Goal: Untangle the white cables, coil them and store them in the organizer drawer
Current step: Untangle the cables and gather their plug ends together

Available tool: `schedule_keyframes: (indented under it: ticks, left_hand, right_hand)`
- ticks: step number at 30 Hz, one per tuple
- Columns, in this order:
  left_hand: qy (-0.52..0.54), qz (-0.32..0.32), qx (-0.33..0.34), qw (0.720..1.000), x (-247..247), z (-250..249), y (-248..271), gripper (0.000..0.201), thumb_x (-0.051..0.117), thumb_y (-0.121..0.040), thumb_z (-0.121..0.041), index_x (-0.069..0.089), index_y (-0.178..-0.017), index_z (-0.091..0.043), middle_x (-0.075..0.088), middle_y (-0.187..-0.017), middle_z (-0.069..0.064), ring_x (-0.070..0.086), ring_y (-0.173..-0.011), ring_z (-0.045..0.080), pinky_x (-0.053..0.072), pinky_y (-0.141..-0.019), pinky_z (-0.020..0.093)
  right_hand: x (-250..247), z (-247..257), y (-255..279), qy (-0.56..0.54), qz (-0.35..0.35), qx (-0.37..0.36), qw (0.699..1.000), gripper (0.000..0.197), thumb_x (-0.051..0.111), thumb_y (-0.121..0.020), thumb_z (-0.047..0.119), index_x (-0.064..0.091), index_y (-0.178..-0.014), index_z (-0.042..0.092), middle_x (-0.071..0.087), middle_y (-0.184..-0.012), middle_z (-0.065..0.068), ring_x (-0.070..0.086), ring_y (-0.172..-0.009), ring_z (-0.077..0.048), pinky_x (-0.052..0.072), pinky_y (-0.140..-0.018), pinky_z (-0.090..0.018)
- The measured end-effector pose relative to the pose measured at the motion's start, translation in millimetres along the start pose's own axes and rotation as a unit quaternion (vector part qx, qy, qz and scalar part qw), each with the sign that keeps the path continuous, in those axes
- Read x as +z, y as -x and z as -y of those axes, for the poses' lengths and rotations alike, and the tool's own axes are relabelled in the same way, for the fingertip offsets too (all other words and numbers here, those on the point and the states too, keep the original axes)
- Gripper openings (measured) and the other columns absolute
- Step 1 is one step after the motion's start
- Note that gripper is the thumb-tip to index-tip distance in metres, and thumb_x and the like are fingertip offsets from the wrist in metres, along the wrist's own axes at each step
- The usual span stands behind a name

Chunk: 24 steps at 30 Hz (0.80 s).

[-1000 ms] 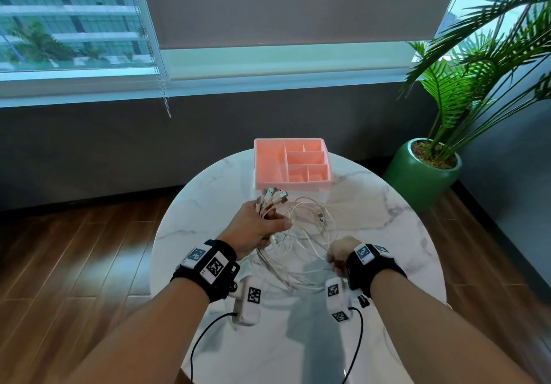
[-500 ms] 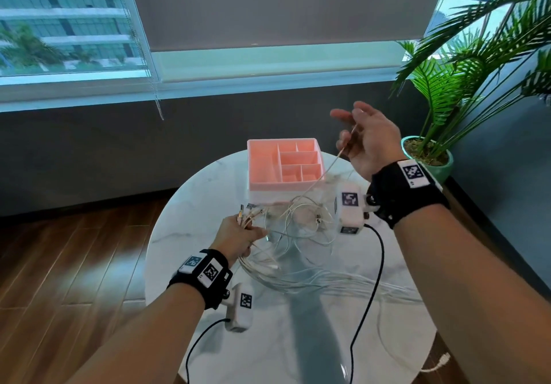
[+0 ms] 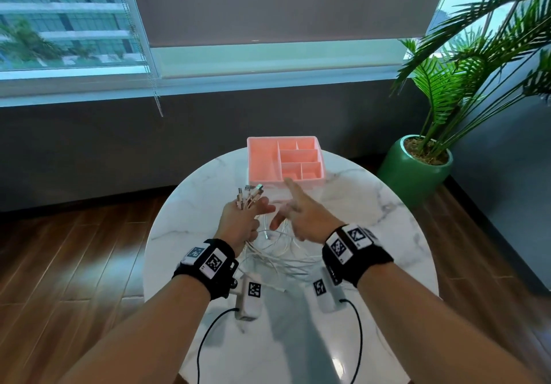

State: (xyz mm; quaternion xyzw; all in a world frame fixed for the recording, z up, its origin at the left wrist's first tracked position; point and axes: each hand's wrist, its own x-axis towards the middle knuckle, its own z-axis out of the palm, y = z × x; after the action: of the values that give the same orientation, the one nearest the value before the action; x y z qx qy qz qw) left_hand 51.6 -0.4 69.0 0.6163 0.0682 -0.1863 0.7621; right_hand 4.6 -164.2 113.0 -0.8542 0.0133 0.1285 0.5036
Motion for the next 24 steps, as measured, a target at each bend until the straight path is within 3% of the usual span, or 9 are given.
schedule_keyframes:
  ticks: [3, 7, 10, 12, 15, 17, 18, 20, 24]
  left_hand:
    - [-0.008, -0.02, 0.011, 1.0, 5, -3, -3, 0.01, 0.07, -0.096, -0.015, 0.063, -0.091, -0.008, 0.071, -0.079, 0.012, 0.031, -0.041, 0.009, 0.027, -0.035, 0.02]
    - [-0.002, -0.039, 0.019, 0.999, 4, -1, -7, 0.012, 0.075, -0.09, -0.007, 0.065, -0.095, -0.009, 0.059, -0.067, 0.009, 0.029, -0.042, 0.01, 0.025, -0.035, 0.021]
    - [-0.029, -0.017, 0.032, 0.999, 2, 1, -7, 0.018, 0.077, -0.086, -0.002, 0.068, -0.101, -0.007, 0.06, -0.07, 0.013, 0.029, -0.044, 0.012, 0.026, -0.036, 0.022]
    - [-0.062, 0.003, 0.046, 0.997, 3, 0, -4, 0.02, 0.078, -0.084, -0.002, 0.069, -0.102, -0.001, 0.06, -0.068, 0.014, 0.031, -0.043, 0.013, 0.027, -0.038, 0.023]
    - [-0.122, 0.07, 0.049, 0.989, 6, -2, 2, 0.019, 0.081, -0.082, -0.005, 0.064, -0.084, 0.001, 0.048, -0.054, 0.004, 0.033, -0.041, 0.014, 0.029, -0.039, 0.024]
    - [-0.181, 0.136, 0.051, 0.973, 7, -1, 7, 0.03, 0.091, -0.071, -0.024, 0.067, -0.082, -0.009, 0.059, -0.061, 0.01, 0.039, -0.045, 0.017, 0.032, -0.043, 0.025]
    - [-0.218, 0.156, 0.051, 0.962, 7, 1, 9, 0.035, 0.093, -0.065, -0.032, 0.069, -0.082, -0.013, 0.066, -0.067, 0.013, 0.041, -0.047, 0.019, 0.034, -0.045, 0.026]
    - [-0.235, 0.18, 0.041, 0.954, 4, 5, 13, 0.031, 0.093, -0.066, -0.028, 0.068, -0.08, -0.018, 0.074, -0.075, 0.008, 0.04, -0.049, 0.02, 0.032, -0.046, 0.028]
    - [-0.208, 0.145, 0.023, 0.967, -6, 13, 16, 0.027, 0.09, -0.072, -0.009, 0.066, -0.083, -0.014, 0.074, -0.086, 0.025, 0.04, -0.062, 0.026, 0.03, -0.044, 0.026]
  right_hand:
    - [18, -3, 1, 0.042, 0.026, -0.029, 0.998, 0.05, 0.043, -0.104, 0.022, 0.028, -0.151, 0.029, 0.076, -0.094, 0.003, 0.063, -0.055, -0.029, 0.053, -0.056, -0.03]
    - [26, -13, 1, 0.054, -0.018, -0.068, 0.996, 0.049, 0.042, -0.104, 0.019, 0.032, -0.151, 0.03, 0.076, -0.093, 0.004, 0.068, -0.056, -0.021, 0.05, -0.058, -0.019]
    - [31, -30, 0, -0.007, 0.001, -0.05, 0.999, 0.057, 0.049, -0.102, 0.02, 0.025, -0.153, 0.028, 0.075, -0.093, 0.004, 0.068, -0.061, -0.014, 0.055, -0.07, -0.026]
    - [29, -31, -1, -0.139, 0.008, -0.002, 0.99, 0.047, 0.054, -0.095, 0.02, 0.046, -0.141, 0.022, 0.075, -0.095, -0.003, 0.067, -0.071, -0.018, 0.052, -0.07, -0.034]
    - [21, -28, -9, -0.4, -0.049, 0.111, 0.909, 0.042, 0.053, -0.087, 0.039, 0.066, -0.11, 0.006, 0.071, -0.086, -0.014, 0.064, -0.072, -0.027, 0.048, -0.067, -0.034]
    - [12, -27, -17, -0.496, -0.072, 0.134, 0.855, 0.054, 0.042, -0.099, 0.047, 0.058, -0.119, 0.0, 0.07, -0.096, -0.02, 0.065, -0.073, -0.03, 0.053, -0.065, -0.036]
    - [5, -25, -21, -0.531, -0.078, 0.123, 0.835, 0.055, 0.04, -0.102, 0.045, 0.052, -0.127, -0.002, 0.069, -0.107, -0.023, 0.066, -0.078, -0.031, 0.056, -0.064, -0.037]
    - [-11, -20, -25, -0.582, -0.098, 0.079, 0.804, 0.05, 0.044, -0.104, 0.034, 0.043, -0.137, -0.004, 0.067, -0.12, -0.025, 0.07, -0.087, -0.031, 0.06, -0.069, -0.038]
    - [-54, 5, -26, -0.586, -0.2, -0.012, 0.785, 0.028, 0.052, -0.101, 0.014, 0.055, -0.125, 0.0, 0.072, -0.099, -0.015, 0.068, -0.073, -0.021, 0.057, -0.064, -0.033]
